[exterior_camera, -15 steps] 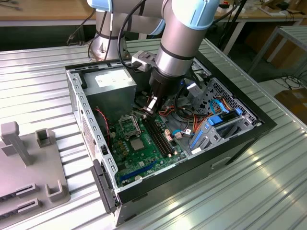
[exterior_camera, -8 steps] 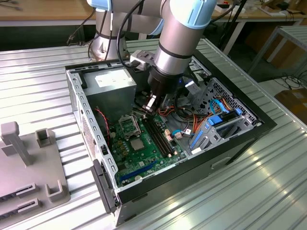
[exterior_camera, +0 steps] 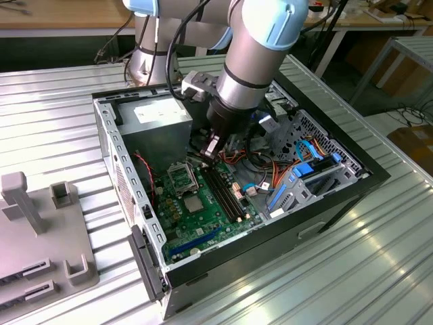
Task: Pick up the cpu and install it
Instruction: 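Close the cpu cover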
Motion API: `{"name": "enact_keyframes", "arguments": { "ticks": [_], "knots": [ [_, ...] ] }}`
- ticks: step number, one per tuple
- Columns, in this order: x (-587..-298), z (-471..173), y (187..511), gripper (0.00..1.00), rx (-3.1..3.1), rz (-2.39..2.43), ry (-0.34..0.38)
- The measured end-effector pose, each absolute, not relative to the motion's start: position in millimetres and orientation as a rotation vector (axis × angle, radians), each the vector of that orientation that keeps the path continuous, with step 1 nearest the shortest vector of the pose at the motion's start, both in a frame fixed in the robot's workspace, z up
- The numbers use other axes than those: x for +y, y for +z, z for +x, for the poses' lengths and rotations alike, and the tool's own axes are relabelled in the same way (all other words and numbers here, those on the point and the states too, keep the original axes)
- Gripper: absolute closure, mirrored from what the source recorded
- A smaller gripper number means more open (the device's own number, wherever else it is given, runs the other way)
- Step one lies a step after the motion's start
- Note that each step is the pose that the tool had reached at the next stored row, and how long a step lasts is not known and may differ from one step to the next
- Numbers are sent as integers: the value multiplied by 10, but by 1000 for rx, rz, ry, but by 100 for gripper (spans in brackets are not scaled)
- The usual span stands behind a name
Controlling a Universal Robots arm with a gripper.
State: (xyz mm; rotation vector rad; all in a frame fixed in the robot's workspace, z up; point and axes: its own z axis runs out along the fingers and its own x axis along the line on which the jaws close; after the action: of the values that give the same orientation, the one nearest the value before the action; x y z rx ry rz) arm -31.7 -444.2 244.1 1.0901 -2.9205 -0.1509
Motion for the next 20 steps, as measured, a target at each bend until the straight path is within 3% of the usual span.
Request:
{"name": "enact_keyframes", "arguments": {
  "ticks": [20],
  "knots": [
    [-4443, -321, 2328, 89, -2924, 1095, -181]
  ]
}}
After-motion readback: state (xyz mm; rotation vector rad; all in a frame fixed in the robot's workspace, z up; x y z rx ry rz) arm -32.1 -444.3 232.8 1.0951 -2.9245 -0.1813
